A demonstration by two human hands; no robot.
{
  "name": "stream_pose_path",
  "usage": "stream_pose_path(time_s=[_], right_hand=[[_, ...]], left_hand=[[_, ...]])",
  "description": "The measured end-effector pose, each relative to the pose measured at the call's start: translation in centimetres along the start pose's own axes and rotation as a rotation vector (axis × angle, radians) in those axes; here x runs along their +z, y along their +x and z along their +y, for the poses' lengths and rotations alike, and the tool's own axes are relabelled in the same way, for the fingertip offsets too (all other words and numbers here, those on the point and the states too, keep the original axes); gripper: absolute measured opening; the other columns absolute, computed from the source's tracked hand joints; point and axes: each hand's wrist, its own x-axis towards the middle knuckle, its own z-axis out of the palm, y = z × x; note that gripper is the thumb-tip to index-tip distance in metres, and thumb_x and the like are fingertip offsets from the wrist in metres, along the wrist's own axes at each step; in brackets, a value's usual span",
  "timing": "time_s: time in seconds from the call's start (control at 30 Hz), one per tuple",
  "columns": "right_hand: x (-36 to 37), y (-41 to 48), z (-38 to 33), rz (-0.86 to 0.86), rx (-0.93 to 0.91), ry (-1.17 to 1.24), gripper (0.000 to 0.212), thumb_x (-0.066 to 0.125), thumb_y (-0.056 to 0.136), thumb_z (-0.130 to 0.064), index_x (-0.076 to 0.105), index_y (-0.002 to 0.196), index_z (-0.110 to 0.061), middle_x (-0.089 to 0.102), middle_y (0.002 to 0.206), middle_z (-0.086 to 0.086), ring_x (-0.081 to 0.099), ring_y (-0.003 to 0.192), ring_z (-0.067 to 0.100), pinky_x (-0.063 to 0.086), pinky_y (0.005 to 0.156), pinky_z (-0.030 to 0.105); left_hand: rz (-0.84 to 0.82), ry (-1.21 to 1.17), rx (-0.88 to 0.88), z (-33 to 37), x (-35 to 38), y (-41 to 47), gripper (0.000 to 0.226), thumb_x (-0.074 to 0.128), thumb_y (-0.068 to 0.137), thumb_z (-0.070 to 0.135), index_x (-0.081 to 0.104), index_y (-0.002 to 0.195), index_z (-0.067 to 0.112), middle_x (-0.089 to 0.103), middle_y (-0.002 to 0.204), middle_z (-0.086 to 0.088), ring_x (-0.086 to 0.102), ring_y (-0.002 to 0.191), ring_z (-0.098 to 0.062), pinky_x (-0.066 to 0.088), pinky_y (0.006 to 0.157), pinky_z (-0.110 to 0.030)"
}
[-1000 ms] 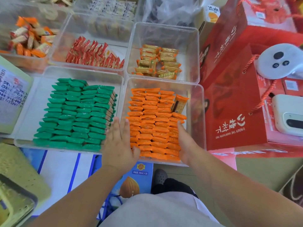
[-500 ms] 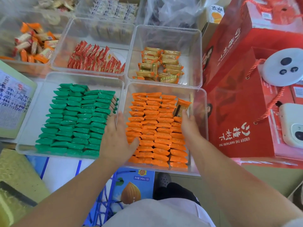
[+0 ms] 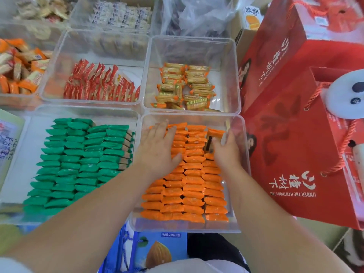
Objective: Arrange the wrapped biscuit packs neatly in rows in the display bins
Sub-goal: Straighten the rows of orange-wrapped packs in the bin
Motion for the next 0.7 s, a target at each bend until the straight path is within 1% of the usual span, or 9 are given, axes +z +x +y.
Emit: stream_pose_path(time_s=[0.07,0.13,0.23,0.33,0.4,0.47,0.53,0.63,0.7], right_hand=[[0.2,0.7,-0.2,-0.029,-0.012,-0.011,0.073,0.053,0.098,-0.027,0.014,0.158,-0.042,0.051,0.147,0.004,0.058,0.115,0.032,0.050,0.094,0.044],[0.3,1.1,-0.2,-0.071,0.007,-0.018,0.076,0.055,0.097,-0.028,0.013,0.159,-0.039,0.047,0.151,0.004,0.055,0.126,0.031,0.048,0.103,0.048],[0.5,1.4,-0.1,-0.037,0.044,-0.006,0.064,0.057,0.097,-0.035,0.032,0.155,-0.028,0.048,0.149,0.006,0.051,0.130,0.027,0.044,0.108,0.048],[0.6,1.6,-0.6,-0.045,0.021,-0.038,0.035,0.060,0.095,-0.043,0.061,0.126,-0.026,0.061,0.125,0.001,0.057,0.115,0.021,0.048,0.097,0.040],[0.7,1.9,-1.0,-0.050,0.013,-0.048,0.016,0.058,0.096,-0.039,0.065,0.097,-0.025,0.065,0.099,-0.006,0.061,0.098,0.019,0.049,0.081,0.035],[0.6,2.0,-1.0,-0.041,-0.023,-0.161,0.020,0.054,0.096,-0.029,0.062,0.082,-0.019,0.062,0.080,-0.006,0.061,0.085,0.022,0.044,0.068,0.034],[0.2,1.9,-0.8,-0.063,-0.043,-0.279,0.017,0.051,0.095,-0.022,0.063,0.083,-0.017,0.064,0.081,-0.003,0.060,0.084,0.023,0.044,0.068,0.034],[-0.4,1.1,-0.3,-0.137,-0.056,-0.320,0.016,0.053,0.093,-0.014,0.067,0.091,-0.022,0.070,0.098,-0.002,0.063,0.092,0.021,0.052,0.082,0.035],[-0.5,0.5,0.1,-0.155,-0.073,-0.331,0.021,0.053,0.093,-0.012,0.067,0.100,-0.025,0.071,0.102,-0.003,0.064,0.094,0.019,0.053,0.083,0.034]], left_hand=[[-0.022,-0.006,0.002,0.2,0.1,1.3,0.087,0.055,0.087,0.061,0.023,0.156,0.019,0.019,0.163,-0.010,0.017,0.150,-0.030,0.017,0.122,-0.050],[-0.047,-0.007,-0.002,0.3,0.4,2.0,0.088,0.055,0.087,0.062,0.022,0.156,0.018,0.023,0.161,-0.009,0.019,0.149,-0.029,0.018,0.122,-0.050],[-0.071,-0.035,-0.030,0.2,1.0,2.5,0.088,0.054,0.088,0.063,0.022,0.156,0.017,0.028,0.159,-0.008,0.025,0.147,-0.027,0.021,0.121,-0.049],[-0.076,-0.020,-0.026,0.1,1.3,2.7,0.084,0.051,0.088,0.064,0.024,0.155,0.021,0.030,0.156,-0.009,0.028,0.144,-0.029,0.023,0.120,-0.049],[-0.043,0.003,-0.008,0.3,1.3,2.7,0.081,0.049,0.088,0.065,0.027,0.154,0.025,0.033,0.152,-0.010,0.031,0.141,-0.031,0.026,0.118,-0.048],[0.002,0.016,0.037,0.8,1.3,2.7,0.078,0.049,0.088,0.066,0.030,0.152,0.026,0.035,0.150,-0.009,0.032,0.138,-0.032,0.028,0.115,-0.048],[0.015,-0.002,0.099,1.7,1.5,2.7,0.077,0.050,0.088,0.065,0.032,0.152,0.025,0.033,0.152,-0.008,0.030,0.139,-0.031,0.025,0.116,-0.049],[-0.038,-0.038,0.143,3.2,2.0,2.9,0.079,0.050,0.089,0.063,0.029,0.154,0.023,0.025,0.160,-0.006,0.018,0.148,-0.029,0.014,0.121,-0.055],[-0.078,-0.055,0.149,3.7,2.5,2.9,0.081,0.049,0.090,0.061,0.026,0.156,0.020,0.020,0.164,-0.002,0.008,0.152,-0.027,0.006,0.121,-0.058]])
